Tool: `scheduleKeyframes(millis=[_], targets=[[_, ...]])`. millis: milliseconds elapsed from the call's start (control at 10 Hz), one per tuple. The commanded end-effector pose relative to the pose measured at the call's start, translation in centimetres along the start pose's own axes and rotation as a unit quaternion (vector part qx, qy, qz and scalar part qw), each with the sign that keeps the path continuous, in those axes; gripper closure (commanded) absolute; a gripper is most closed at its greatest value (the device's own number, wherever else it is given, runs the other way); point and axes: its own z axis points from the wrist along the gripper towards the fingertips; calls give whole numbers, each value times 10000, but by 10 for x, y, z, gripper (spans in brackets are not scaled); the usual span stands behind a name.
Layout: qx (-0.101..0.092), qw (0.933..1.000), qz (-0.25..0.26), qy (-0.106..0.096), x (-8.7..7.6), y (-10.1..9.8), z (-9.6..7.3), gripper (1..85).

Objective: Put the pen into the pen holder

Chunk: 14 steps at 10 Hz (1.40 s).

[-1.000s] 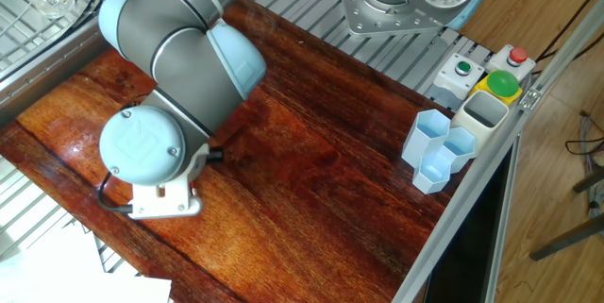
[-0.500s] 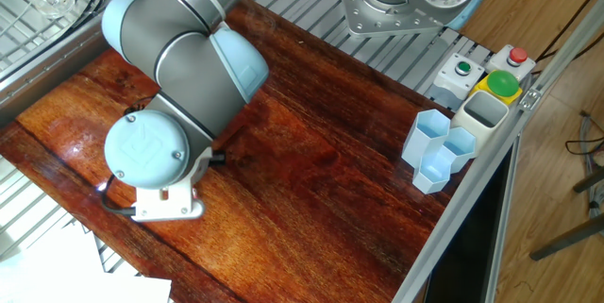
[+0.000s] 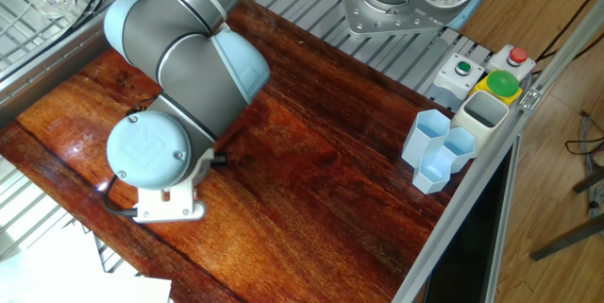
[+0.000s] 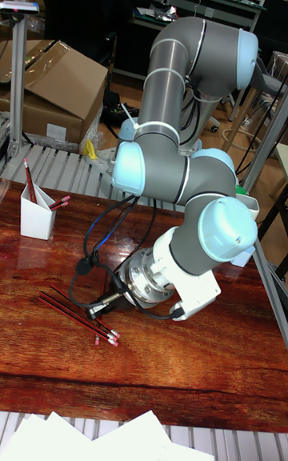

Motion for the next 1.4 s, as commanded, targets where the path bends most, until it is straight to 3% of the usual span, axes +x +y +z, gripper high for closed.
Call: scheduleKeyframes(millis=[0, 800, 1300], targets=[[-60, 10000, 32, -35, -3, 4, -3, 583], [90, 9996, -194, -157, -9, -4, -3, 607], [-3, 9993, -290, -221, -14, 7, -4, 587]])
